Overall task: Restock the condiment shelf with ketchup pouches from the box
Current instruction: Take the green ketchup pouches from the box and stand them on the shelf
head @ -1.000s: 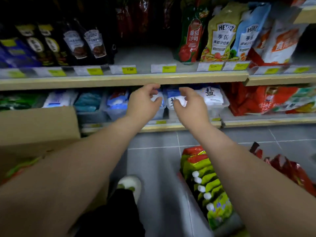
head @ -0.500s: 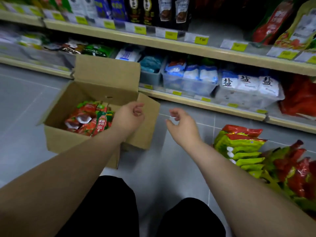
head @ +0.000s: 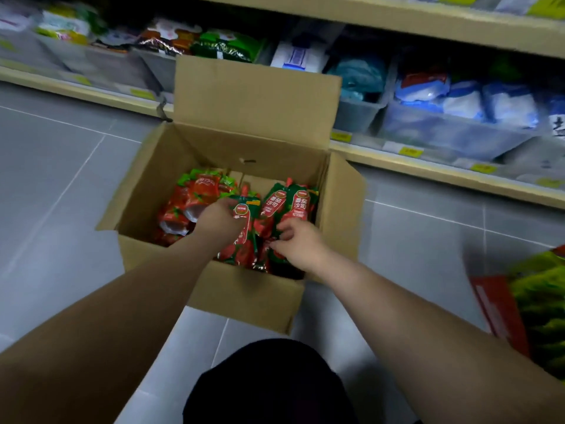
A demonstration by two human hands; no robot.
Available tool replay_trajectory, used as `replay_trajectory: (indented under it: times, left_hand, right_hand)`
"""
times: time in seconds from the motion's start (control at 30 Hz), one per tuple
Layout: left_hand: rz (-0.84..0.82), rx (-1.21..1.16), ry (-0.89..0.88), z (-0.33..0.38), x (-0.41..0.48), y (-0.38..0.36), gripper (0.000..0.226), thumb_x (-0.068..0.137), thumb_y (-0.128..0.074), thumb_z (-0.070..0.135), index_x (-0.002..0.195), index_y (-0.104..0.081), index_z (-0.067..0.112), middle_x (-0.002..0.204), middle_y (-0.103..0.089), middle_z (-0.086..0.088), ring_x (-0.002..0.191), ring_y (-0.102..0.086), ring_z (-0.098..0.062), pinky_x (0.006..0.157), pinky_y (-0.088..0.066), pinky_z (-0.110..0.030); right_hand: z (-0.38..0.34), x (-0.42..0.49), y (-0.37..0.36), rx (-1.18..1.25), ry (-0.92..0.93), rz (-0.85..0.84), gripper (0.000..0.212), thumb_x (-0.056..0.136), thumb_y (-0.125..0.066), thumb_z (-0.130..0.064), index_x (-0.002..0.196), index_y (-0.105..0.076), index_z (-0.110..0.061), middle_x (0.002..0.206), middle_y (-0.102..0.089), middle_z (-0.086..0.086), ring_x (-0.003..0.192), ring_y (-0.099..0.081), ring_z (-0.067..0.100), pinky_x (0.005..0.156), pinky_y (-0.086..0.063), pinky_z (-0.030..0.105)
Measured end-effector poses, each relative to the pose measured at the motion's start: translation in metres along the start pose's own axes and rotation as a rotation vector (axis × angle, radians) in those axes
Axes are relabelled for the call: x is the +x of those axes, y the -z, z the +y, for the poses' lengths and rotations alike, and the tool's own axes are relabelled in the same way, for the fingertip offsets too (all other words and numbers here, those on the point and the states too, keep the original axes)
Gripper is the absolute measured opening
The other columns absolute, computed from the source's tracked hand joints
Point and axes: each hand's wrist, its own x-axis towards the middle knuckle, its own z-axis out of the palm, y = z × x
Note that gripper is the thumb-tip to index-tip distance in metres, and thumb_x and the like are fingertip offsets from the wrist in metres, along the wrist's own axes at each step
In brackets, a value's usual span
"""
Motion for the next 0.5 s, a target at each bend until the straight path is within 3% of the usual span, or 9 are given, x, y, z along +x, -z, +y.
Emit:
replay_trajectory:
  times: [0.13, 0.2, 0.3, 0.37, 0.5]
  left_hand:
    - [-0.126, 0.016, 0.116, -0.027, 0.039, -0.010, 0.052, 0.086, -0.061, 0.025, 0.133, -0.046, 0.009, 0.122, -0.060, -0.014, 0.094, -0.060, -0.022, 0.074, -0.049, -0.030]
    - [-0.155, -0.033, 0.148, -0.037, 0.051, -0.014, 0.045, 0.086, -0.062, 0.023, 0.127, -0.051, 0.006, 0.121, -0.061, -0.014, 0.092, -0.058, -0.020, 0.074, -0.046, -0.028]
    - [-0.229, -0.151, 0.227, -0.049, 0.062, -0.021, 0.041, 0.089, -0.060, 0.022, 0.126, -0.053, 0.005, 0.125, -0.060, -0.015, 0.108, -0.058, -0.027, 0.086, -0.044, -0.030]
    - [-0.287, -0.274, 0.311, -0.056, 0.067, -0.026, 0.044, 0.090, -0.059, 0.023, 0.130, -0.049, 0.007, 0.130, -0.057, -0.014, 0.115, -0.055, -0.029, 0.094, -0.044, -0.033]
    - [-0.323, -0.373, 0.406, -0.065, 0.072, -0.034, 0.051, 0.090, -0.059, 0.024, 0.136, -0.043, 0.009, 0.137, -0.052, -0.014, 0.122, -0.050, -0.032, 0.106, -0.039, -0.047]
  right_hand:
    - [0.000, 0.040, -0.034, 0.052, -0.160, -0.158, 0.048, 0.083, -0.067, -0.023, 0.127, -0.051, -0.011, 0.103, -0.061, 0.000, 0.091, -0.056, 0.017, 0.080, -0.048, 0.029]
    - [0.000, 0.052, -0.048, 0.124, -0.231, -0.199, 0.048, 0.086, -0.064, -0.020, 0.130, -0.048, -0.009, 0.113, -0.060, 0.002, 0.092, -0.052, 0.015, 0.087, -0.049, 0.033]
    - [0.000, 0.064, -0.064, 0.175, -0.303, -0.185, 0.049, 0.089, -0.061, -0.016, 0.134, -0.043, -0.008, 0.129, -0.055, 0.008, 0.102, -0.053, 0.019, 0.091, -0.047, 0.033]
    - [0.001, 0.069, -0.071, 0.220, -0.340, -0.171, 0.048, 0.088, -0.061, -0.016, 0.132, -0.045, -0.009, 0.129, -0.056, 0.008, 0.111, -0.055, 0.023, 0.092, -0.046, 0.033]
    - [-0.002, 0.078, -0.085, 0.334, -0.400, -0.150, 0.044, 0.087, -0.062, -0.019, 0.128, -0.050, -0.008, 0.126, -0.059, 0.011, 0.111, -0.056, 0.026, 0.093, -0.048, 0.036]
